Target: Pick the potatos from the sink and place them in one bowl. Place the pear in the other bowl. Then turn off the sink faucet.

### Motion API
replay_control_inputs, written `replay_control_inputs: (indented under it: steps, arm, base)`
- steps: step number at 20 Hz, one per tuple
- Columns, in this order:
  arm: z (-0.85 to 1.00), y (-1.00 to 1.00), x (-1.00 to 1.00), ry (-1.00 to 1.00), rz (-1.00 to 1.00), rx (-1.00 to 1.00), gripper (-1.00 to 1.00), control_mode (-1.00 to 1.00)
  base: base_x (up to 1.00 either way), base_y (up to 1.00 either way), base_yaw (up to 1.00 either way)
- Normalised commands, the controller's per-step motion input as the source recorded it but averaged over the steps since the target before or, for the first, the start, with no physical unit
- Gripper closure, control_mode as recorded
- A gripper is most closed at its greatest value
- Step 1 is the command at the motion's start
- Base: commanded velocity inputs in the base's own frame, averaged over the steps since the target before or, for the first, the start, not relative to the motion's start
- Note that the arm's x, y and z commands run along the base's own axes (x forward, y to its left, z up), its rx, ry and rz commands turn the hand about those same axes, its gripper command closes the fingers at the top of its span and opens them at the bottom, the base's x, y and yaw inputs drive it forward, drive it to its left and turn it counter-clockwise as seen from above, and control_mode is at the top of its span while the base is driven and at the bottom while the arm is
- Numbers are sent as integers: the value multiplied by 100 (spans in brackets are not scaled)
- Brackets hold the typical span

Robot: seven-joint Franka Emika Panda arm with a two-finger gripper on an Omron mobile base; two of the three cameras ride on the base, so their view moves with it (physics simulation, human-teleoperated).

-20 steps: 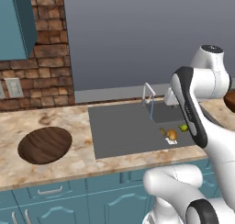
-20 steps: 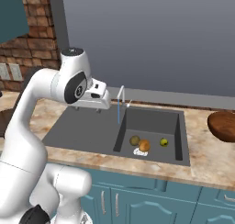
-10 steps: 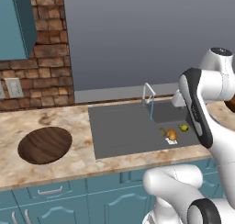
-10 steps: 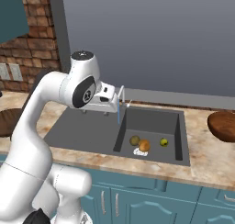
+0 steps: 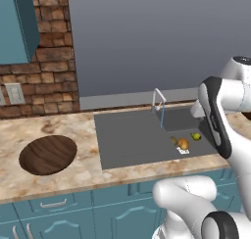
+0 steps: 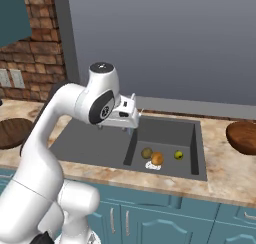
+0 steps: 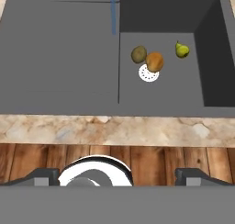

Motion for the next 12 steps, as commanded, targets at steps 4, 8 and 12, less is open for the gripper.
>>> replay_control_inputs:
  steps: [4, 8, 12]
  arm:
    - [-12, -27, 0, 0, 0, 0, -100, -100]
    - [-13, -28, 0, 0, 0, 0, -100, -100]
    - [-21, -25, 0, 0, 0, 0, -100, -100]
  base:
    - [0, 0, 0]
    - [0, 0, 0]
    - [0, 0, 0]
